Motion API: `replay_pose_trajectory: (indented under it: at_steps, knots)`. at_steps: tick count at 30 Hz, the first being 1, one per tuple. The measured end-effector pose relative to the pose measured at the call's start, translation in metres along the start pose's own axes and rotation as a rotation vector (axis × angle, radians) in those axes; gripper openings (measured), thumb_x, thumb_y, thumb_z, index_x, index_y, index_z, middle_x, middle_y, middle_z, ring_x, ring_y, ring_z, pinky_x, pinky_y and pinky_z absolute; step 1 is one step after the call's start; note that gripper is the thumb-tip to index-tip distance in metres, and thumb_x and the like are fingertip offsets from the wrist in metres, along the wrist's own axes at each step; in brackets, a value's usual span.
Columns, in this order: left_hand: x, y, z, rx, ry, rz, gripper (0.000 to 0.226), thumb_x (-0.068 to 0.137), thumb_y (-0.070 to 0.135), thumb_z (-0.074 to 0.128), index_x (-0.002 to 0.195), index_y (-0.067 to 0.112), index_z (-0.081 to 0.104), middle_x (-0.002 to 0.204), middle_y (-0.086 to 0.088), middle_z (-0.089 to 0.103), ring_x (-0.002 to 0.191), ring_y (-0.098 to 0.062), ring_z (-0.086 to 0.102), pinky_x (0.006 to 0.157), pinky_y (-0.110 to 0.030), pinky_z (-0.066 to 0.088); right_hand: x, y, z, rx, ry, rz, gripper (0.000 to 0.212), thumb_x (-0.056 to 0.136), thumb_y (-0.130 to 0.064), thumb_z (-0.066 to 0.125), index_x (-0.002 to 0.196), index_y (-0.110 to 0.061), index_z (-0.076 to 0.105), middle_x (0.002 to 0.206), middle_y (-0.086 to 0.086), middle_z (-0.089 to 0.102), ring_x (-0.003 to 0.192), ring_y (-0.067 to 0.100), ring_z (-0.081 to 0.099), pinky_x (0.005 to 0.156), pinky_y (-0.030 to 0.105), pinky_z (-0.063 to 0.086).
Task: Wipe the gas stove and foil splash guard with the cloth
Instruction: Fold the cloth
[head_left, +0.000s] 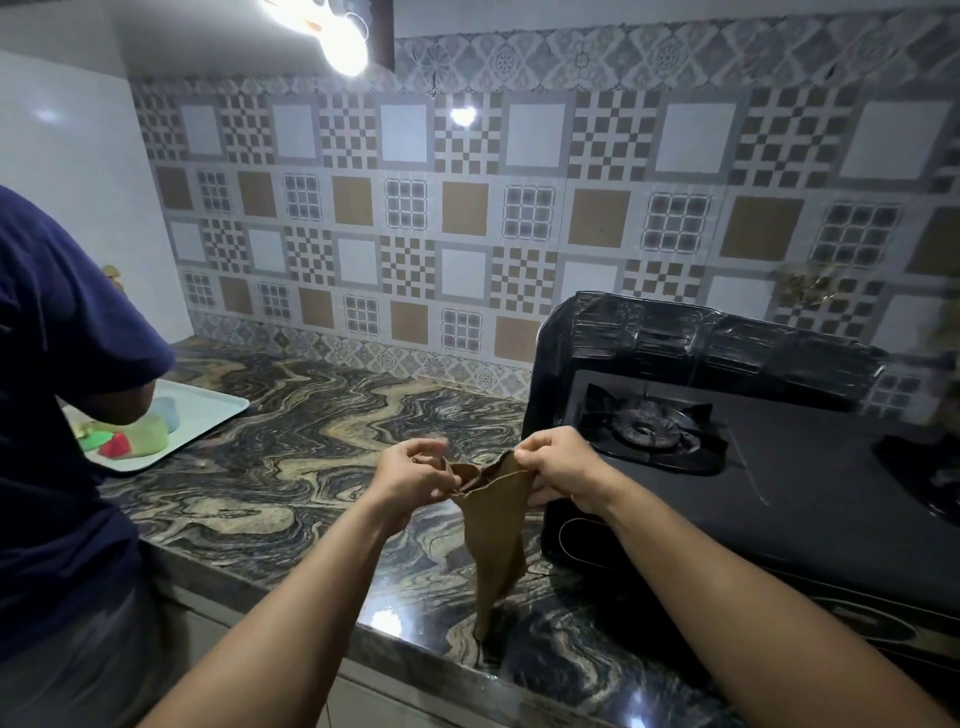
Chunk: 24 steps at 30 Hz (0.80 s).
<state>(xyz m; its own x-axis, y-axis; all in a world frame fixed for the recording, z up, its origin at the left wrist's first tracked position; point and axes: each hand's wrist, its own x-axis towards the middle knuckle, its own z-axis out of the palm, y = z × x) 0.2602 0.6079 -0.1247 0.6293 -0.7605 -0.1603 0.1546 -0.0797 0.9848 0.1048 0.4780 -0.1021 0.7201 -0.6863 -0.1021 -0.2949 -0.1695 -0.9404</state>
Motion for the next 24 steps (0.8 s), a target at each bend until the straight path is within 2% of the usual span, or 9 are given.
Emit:
replay_pose_trajectory:
  at_steps: [2,5,8,11,13,15,19,21,24]
  knots:
    - [-0.001,0.000,0.002,0.225,-0.047,-0.018,0.048,0.070,-0.014,0.074,0.115,-0.003,0.063,0.096,-0.010,0.061,0.079,-0.022,0.062,0.055,-0.026,0.049,0.002,-0.002,0.001,0.026,0.089,-0.021,0.016,0.098,-0.014,0.052,0.086,-0.012,0.062,0.077,0.008,0.059,0.059,0.015,0.060,0.053,0.031,0.054]
    - [0.002,0.000,0.009,0.628,0.010,0.124,0.077,0.060,0.022,0.090,0.130,0.017,0.058,0.119,-0.003,0.058,0.114,-0.021,0.056,0.091,-0.030,0.048,0.000,-0.010,0.000,-0.005,0.083,-0.078,0.018,0.100,-0.012,0.046,0.085,-0.012,0.057,0.068,0.008,0.050,0.042,0.009,0.046,0.037,0.019,0.037]
    - [-0.001,0.007,0.022,0.660,-0.084,0.244,0.086,0.057,0.038,0.090,0.135,0.030,0.055,0.137,0.003,0.052,0.131,-0.015,0.045,0.108,-0.031,0.037,-0.004,-0.017,-0.004,-0.020,0.019,-0.127,0.020,0.101,-0.012,0.045,0.085,-0.013,0.056,0.068,0.008,0.051,0.037,0.004,0.044,0.033,0.017,0.030]
    - [-0.001,0.013,0.035,0.633,-0.135,0.342,0.057,0.065,0.028,0.086,0.120,0.028,0.068,0.124,0.007,0.063,0.119,-0.009,0.054,0.099,-0.025,0.040,-0.003,-0.018,-0.010,0.031,-0.019,-0.161,0.019,0.098,-0.014,0.050,0.082,-0.013,0.059,0.073,0.009,0.058,0.062,0.014,0.056,0.060,0.029,0.046]
    - [-0.001,0.016,0.041,0.578,-0.148,0.374,0.030,0.066,0.026,0.082,0.096,0.023,0.079,0.097,0.005,0.073,0.092,-0.011,0.065,0.090,-0.035,0.052,-0.006,-0.020,-0.014,0.109,-0.047,-0.162,0.011,0.092,-0.014,0.059,0.082,-0.010,0.060,0.083,0.016,0.061,0.078,0.025,0.055,0.075,0.041,0.043]
    - [-0.001,0.022,0.044,0.522,-0.153,0.342,0.010,0.072,0.021,0.080,0.079,0.014,0.078,0.071,0.002,0.071,0.066,-0.012,0.061,0.071,-0.036,0.056,-0.010,-0.017,-0.021,0.152,-0.092,-0.174,0.013,0.080,-0.009,0.070,0.088,-0.006,0.061,0.090,0.017,0.064,0.082,0.025,0.058,0.079,0.043,0.048]
    - [-0.005,0.040,0.051,0.532,-0.198,0.335,0.021,0.086,0.012,0.069,0.064,0.012,0.065,0.058,0.001,0.057,0.055,-0.012,0.050,0.057,-0.026,0.042,-0.021,-0.011,-0.034,-0.099,-0.027,-0.232,0.035,0.073,0.015,0.064,0.093,-0.013,0.059,0.086,0.008,0.061,0.071,0.014,0.056,0.061,0.024,0.050]
    - [-0.009,0.049,0.054,0.533,-0.214,0.358,0.025,0.088,0.010,0.064,0.063,0.011,0.060,0.059,0.000,0.054,0.058,-0.015,0.048,0.059,-0.028,0.040,-0.024,-0.002,-0.035,-0.183,0.007,-0.249,0.030,0.073,0.008,0.065,0.090,-0.017,0.061,0.084,0.006,0.061,0.072,0.014,0.056,0.061,0.025,0.047]
    - [-0.011,0.061,0.060,0.495,-0.205,0.394,0.024,0.091,0.003,0.055,0.070,0.006,0.064,0.061,0.006,0.060,0.058,-0.009,0.053,0.058,-0.023,0.042,-0.029,0.016,-0.037,-0.251,-0.023,-0.196,0.014,0.077,-0.022,0.074,0.087,-0.015,0.067,0.080,0.000,0.068,0.075,0.012,0.063,0.067,0.031,0.052]
